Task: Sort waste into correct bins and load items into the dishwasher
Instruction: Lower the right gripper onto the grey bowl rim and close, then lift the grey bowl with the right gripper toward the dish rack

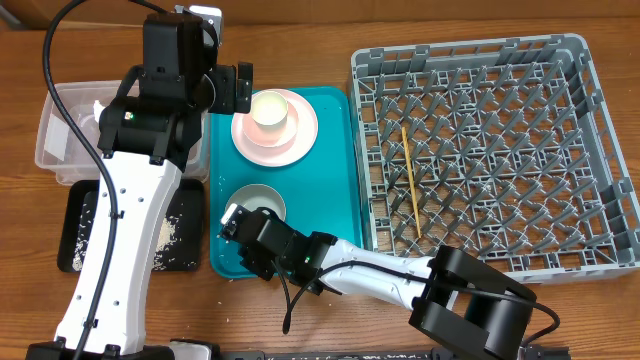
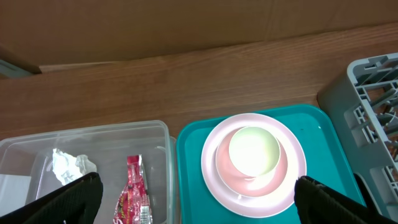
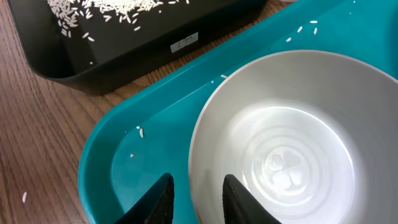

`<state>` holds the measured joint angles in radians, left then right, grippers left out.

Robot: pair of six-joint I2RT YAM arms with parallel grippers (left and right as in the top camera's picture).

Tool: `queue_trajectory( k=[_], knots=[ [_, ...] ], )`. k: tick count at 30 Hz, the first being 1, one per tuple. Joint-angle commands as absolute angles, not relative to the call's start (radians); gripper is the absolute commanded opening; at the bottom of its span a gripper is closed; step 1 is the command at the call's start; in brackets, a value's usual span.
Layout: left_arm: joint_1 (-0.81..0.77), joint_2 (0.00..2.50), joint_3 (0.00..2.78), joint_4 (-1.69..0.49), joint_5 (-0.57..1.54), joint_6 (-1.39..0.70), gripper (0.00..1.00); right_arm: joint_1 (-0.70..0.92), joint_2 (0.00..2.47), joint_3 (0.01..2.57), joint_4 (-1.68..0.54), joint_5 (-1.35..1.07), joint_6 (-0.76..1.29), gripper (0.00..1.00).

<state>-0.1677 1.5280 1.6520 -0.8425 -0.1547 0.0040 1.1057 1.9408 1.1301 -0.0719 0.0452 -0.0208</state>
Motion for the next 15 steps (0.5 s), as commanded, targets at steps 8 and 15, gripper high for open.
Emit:
queue_trajectory(
  k=[8, 15],
  knots=[
    [-0.164, 1.525, 1.665, -0.841, -0.164, 0.023, 1.00, 1.103, 1.945, 1.132, -0.089, 0.053, -0.035, 0.27],
    [-0.164, 1.525, 1.665, -0.841, -0.164, 0.023, 1.00, 1.103, 1.945, 1.132, -0.093, 0.108, -0.035, 0.16]
  ],
)
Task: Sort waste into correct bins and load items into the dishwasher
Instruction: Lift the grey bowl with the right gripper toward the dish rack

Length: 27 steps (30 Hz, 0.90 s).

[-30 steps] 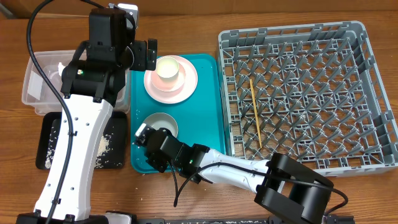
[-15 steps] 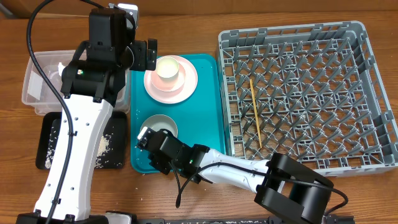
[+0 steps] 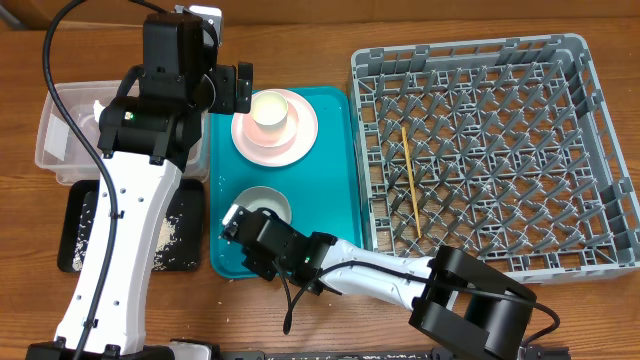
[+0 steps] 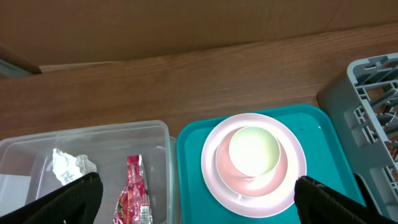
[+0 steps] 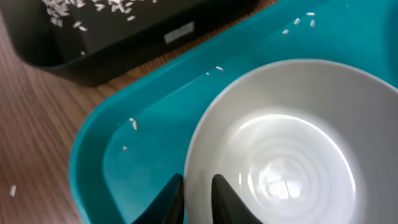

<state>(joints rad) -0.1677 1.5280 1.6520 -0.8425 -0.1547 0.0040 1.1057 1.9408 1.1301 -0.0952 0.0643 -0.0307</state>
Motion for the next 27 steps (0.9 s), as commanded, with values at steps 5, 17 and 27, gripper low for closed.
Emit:
queue_trajectory(
  k=[5, 17, 27],
  knots=[
    [-0.164, 1.525, 1.665, -0.841, -0.164, 0.023, 1.00, 1.103, 1.943, 1.132, -0.099, 0.117, -0.035, 0.16],
    [-0.164, 1.525, 1.665, -0.841, -0.164, 0.023, 1.00, 1.103, 1.938, 1.135, -0.137, 0.150, -0.034, 0.16],
    [-0.164, 1.525, 1.665, -0.841, -0.164, 0.023, 1.00, 1.103, 1.865, 1.135, -0.145, 0.149, -0.017, 0.04]
  ],
)
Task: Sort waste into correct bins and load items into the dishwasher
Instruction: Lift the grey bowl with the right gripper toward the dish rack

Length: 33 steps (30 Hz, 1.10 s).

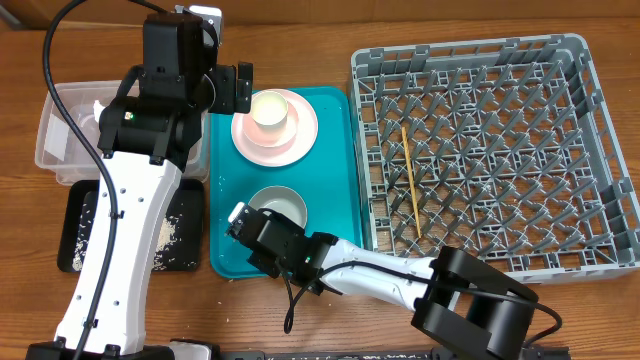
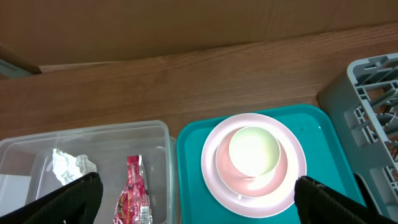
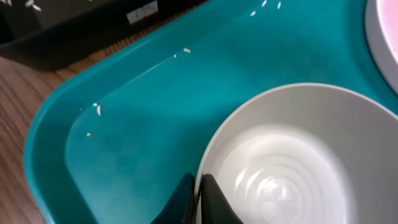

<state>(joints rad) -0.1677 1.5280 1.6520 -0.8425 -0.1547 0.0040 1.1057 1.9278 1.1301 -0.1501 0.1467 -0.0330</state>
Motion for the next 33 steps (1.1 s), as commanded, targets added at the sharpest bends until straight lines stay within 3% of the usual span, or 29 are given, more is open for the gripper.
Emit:
queue_trajectory(
  k=[1, 11, 18, 25, 33],
  knots=[
    [-0.164, 1.525, 1.665, -0.841, -0.164, 0.023, 1.00, 1.103, 1.850, 1.135, -0.146, 0.149, 0.001, 0.04],
    [-0.164, 1.525, 1.665, -0.841, -0.164, 0.023, 1.00, 1.021, 1.581, 1.209, -0.347, 0.076, 0.303, 0.04],
    [-0.164, 1.525, 1.665, -0.841, -0.164, 0.023, 1.00, 0.780, 1.396, 1.213, -0.416, -0.430, 0.517, 0.04],
    [-0.164, 1.525, 1.665, -0.841, -0.164, 0.023, 1.00, 0.474, 1.371, 1.206, -0.540, -0.947, 0.580, 0.04],
    [-0.164, 1.525, 1.665, -0.841, -0.164, 0.023, 1.00, 0.248, 1.373, 1.172, -0.783, -1.132, 0.464, 0.04]
  ],
)
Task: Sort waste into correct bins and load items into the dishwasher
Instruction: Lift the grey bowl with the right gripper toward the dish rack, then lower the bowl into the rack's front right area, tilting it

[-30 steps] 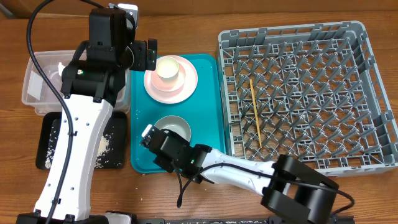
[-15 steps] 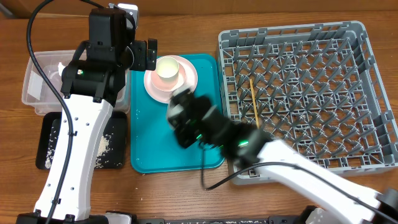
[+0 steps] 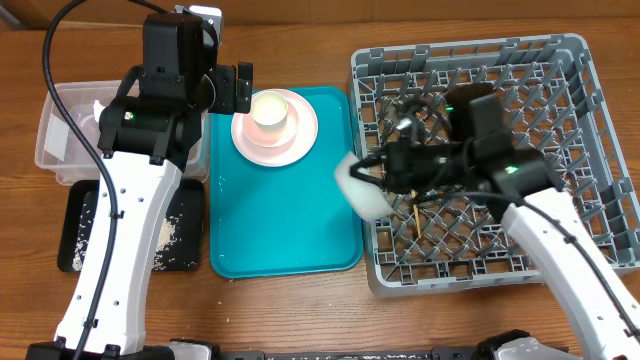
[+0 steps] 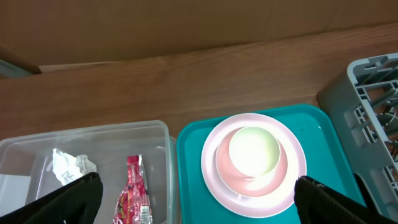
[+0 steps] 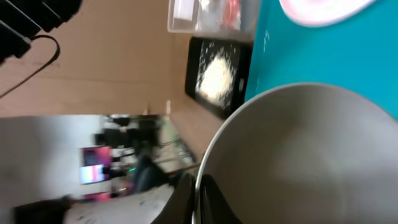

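The white bowl [image 3: 362,188] hangs tipped on its side over the left wall of the grey dish rack [image 3: 560,60], off the teal tray [image 3: 280,220]. My right gripper [image 3: 384,178] is shut on its rim. In the right wrist view the bowl [image 5: 298,162] fills the frame, with the fingertips [image 5: 198,196] pinched on the rim. A pink plate with a pale cup [image 3: 272,115] sits at the tray's far end, also seen as the cup [image 4: 254,150] in the left wrist view. My left gripper [image 4: 199,205] hangs open above it, holding nothing.
A clear bin [image 4: 93,140] left of the tray holds a red wrapper [image 4: 134,199] and crumpled paper [image 4: 71,165]. A black tray with rice [image 3: 170,235] lies at the front left. A chopstick [image 3: 415,212] rests in the rack, partly behind my right arm.
The bowl has left the tray's near end and is now held tilted at the rack's left wall. My right arm has swung from the front of the table to over the rack. The left arm has not moved.
My right gripper stood open astride the bowl's near rim on the tray. Its fingers then stood closer together, then shut on the rim with the bowl a little further right. Now the bowl is up off the tray at the rack. The left arm stayed still throughout.
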`<state>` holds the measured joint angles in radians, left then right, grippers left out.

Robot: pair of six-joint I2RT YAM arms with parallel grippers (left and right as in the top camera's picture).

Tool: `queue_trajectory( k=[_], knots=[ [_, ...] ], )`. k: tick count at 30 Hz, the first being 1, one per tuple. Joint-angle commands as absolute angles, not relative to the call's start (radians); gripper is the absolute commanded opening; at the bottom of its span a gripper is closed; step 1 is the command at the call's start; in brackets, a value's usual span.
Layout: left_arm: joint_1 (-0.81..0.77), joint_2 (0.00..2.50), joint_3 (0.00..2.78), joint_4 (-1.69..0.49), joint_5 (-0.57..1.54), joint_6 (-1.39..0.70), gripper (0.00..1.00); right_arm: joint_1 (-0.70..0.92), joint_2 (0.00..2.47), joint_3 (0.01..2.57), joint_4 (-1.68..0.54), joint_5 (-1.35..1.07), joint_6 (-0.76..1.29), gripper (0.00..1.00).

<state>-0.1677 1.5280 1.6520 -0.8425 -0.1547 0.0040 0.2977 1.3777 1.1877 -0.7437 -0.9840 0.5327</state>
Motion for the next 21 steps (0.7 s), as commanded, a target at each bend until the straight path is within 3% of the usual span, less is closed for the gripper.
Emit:
queue_trajectory(
  k=[1, 21],
  knots=[
    [-0.164, 1.525, 1.665, -0.841, -0.164, 0.023, 1.00, 0.232, 1.373, 1.166, -0.801, -1.132, 0.452, 0.04],
    [-0.164, 1.525, 1.665, -0.841, -0.164, 0.023, 1.00, -0.060, 1.373, 0.844, -0.814, -1.320, 0.296, 0.04]
  ],
)
